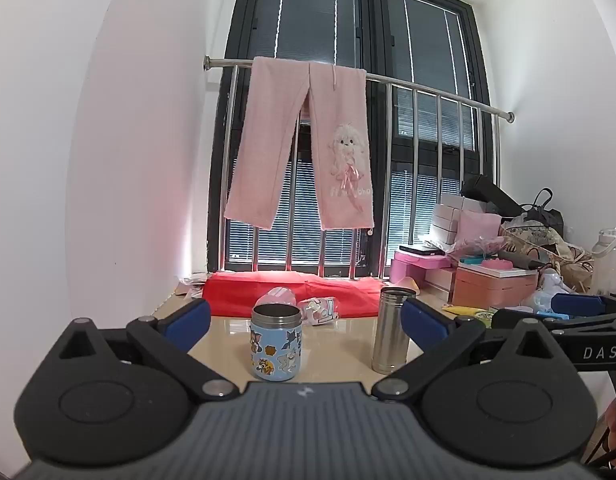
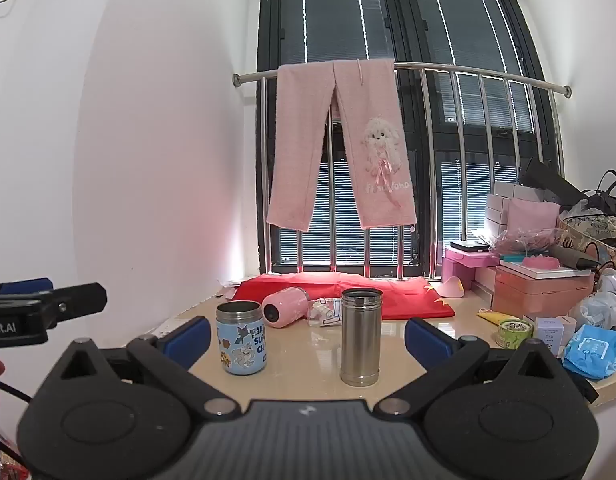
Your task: Flip cup upright
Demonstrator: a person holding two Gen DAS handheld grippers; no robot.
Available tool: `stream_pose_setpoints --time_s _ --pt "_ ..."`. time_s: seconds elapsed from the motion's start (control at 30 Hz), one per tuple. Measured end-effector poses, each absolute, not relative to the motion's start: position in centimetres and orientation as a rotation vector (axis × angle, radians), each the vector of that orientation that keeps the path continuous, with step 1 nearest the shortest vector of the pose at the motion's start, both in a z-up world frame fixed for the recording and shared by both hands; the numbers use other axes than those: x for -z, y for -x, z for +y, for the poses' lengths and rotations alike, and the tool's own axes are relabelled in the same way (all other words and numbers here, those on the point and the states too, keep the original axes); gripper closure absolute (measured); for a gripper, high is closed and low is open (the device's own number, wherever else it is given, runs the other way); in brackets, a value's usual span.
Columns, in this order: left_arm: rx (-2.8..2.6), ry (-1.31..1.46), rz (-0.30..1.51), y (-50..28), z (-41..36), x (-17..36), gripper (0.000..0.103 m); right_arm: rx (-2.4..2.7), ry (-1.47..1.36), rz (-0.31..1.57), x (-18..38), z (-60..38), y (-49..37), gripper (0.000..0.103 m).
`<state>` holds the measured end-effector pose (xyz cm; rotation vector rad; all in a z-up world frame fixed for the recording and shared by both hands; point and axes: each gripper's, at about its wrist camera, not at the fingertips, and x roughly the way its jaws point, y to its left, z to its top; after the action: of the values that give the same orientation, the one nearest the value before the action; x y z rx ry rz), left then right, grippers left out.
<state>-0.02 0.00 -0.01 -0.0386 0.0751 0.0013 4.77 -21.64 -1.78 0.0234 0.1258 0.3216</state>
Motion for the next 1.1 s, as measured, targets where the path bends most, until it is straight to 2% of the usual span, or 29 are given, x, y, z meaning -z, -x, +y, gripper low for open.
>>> stream_pose_setpoints --time_s 1.1 --pt "0.002 0.040 0.074 0.07 0.03 0.01 0.000 -0.322 -0.020 0.121 1.65 -21.78 -4.53 0.000"
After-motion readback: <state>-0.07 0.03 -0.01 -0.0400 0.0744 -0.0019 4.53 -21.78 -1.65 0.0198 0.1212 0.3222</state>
